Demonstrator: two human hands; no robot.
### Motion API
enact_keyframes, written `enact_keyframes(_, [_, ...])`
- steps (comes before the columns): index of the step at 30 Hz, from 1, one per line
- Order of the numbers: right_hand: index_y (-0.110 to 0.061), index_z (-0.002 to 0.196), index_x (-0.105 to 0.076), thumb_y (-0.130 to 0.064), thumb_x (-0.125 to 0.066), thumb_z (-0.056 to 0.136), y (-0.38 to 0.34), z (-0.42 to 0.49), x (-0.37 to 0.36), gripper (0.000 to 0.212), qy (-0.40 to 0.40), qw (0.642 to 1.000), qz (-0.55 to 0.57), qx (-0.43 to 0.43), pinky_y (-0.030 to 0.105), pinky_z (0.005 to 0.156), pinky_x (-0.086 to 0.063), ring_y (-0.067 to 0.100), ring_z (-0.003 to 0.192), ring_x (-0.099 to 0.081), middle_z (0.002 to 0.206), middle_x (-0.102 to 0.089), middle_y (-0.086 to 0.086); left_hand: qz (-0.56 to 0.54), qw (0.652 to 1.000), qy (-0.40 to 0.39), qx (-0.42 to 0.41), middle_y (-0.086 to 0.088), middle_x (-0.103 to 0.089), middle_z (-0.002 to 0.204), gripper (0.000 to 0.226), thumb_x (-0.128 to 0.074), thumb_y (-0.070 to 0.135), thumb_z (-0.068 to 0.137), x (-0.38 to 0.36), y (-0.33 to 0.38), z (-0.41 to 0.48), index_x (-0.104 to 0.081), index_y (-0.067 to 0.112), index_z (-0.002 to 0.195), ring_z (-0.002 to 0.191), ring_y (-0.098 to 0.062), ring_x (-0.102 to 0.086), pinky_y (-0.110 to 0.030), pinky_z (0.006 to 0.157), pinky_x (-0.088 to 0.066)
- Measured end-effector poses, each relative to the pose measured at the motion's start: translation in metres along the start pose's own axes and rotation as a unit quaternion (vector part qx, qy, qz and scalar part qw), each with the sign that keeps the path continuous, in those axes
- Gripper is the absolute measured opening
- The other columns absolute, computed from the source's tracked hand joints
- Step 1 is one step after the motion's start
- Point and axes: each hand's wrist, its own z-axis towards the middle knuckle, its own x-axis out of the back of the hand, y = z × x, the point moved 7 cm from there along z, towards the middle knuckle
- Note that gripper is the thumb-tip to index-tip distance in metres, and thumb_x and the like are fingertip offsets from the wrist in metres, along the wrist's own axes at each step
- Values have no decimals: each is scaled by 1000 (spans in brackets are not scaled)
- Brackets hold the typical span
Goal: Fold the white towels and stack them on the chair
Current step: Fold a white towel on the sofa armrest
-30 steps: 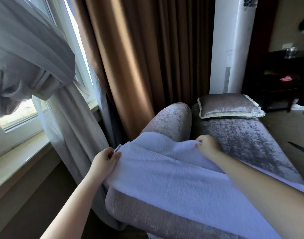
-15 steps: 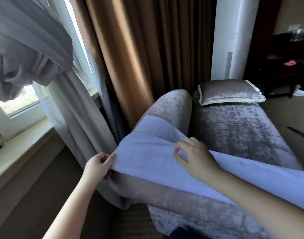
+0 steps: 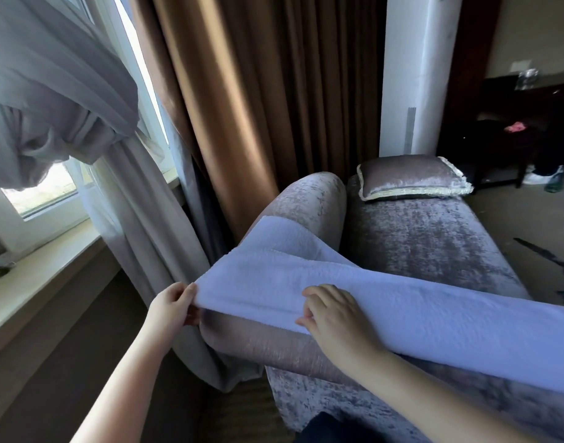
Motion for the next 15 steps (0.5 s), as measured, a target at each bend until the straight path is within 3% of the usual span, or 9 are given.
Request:
enact_keyframes(3, [-22, 79, -56, -38, -76, 75, 6, -8, -5, 25, -42, 998, 39, 5, 23, 85, -44, 13, 99, -61, 109, -64, -6, 181, 982, 30, -42, -15, -65, 101, 5, -56, 15, 94, -7, -5, -2, -57, 10, 96, 91, -32, -62, -44, 75, -52])
enact_keyframes(6, [-23, 94, -61, -45, -49, 89, 30, -13, 22, 26, -19, 998, 59, -10, 23, 93, -41, 10, 111, -54, 121, -62, -6, 258, 944, 133, -160, -12, -55, 118, 26, -59, 10, 91, -22, 35, -20, -57, 11, 117, 111, -35, -47, -44, 86, -40])
enact_keyframes(8, [-19, 95, -63, -40, -45, 92, 64, -21, 53, 28, 22, 999, 33, -29, 25, 90, -39, 13, 109, -53, 116, -63, -4, 249, 912, 159, -286, -12, -58, 114, 24, -60, 6, 90, -55, 84, -41, -60, 7, 113, 104, -36, -47, -43, 82, -39])
enact_keyframes(10, [-15, 92, -63, -34, -44, 93, 109, -33, 85, 27, 51, 997, 3, -65, 27, 85, -39, 16, 104, -53, 109, -63, -1, 247, 872, 133, -402, -12, -62, 103, 19, -63, 0, 86, -105, 128, -60, -61, 5, 105, 91, -37, -52, -44, 75, -42])
enact_keyframes(15, [-15, 85, -62, -28, -40, 94, 224, -82, 157, 27, 86, 977, -66, -185, 35, 79, -42, 25, 89, -56, 95, -63, -2, 243, 819, 28, -518, -8, -61, 94, 17, -63, 4, 82, -247, 200, -89, -62, 10, 98, 83, -34, -55, -36, 63, -40])
